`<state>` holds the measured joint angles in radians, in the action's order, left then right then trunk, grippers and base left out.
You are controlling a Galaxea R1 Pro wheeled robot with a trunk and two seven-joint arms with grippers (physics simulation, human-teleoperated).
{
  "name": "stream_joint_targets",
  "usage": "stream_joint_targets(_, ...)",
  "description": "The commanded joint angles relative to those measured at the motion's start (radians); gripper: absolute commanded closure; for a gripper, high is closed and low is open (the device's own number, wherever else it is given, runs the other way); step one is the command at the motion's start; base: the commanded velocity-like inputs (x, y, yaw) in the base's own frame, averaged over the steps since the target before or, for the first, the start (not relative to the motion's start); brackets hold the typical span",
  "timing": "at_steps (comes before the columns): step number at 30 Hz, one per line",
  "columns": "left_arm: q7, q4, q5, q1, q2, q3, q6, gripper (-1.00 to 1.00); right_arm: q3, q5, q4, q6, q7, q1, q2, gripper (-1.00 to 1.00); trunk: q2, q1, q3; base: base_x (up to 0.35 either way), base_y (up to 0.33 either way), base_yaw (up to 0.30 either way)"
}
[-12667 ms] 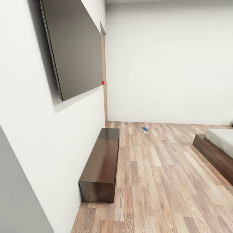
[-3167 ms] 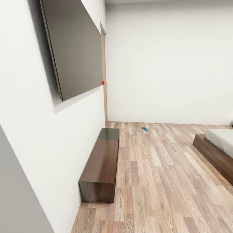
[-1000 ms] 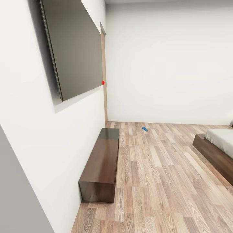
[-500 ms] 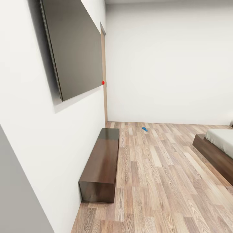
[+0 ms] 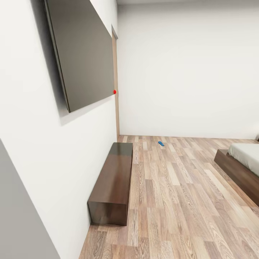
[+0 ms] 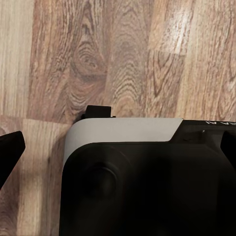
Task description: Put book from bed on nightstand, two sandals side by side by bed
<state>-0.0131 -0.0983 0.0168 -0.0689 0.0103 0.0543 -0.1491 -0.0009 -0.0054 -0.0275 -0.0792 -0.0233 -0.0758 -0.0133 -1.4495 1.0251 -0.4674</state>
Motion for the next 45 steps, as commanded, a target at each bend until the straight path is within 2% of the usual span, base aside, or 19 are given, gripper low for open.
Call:
stream_joint_targets(1, -0.001, 0.001, 0.002, -0.001, 0.0, 0.005, -0.003, -1.0, 0.0, -0.001, 0.001, -0.004, -0.002, -0.001, 0.0, -1.0, -0.001, 0.0, -0.001, 0.0, 0.0, 0.0)
stream_joint_targets(45, -0.001, 0.001, 0.002, -0.001, 0.0, 0.005, -0.003, -1.0, 0.0, -0.001, 0.001, -0.004, -0.002, -0.001, 0.0, -1.0, -0.001, 0.0, -0.001, 0.0, 0.0, 0.0)
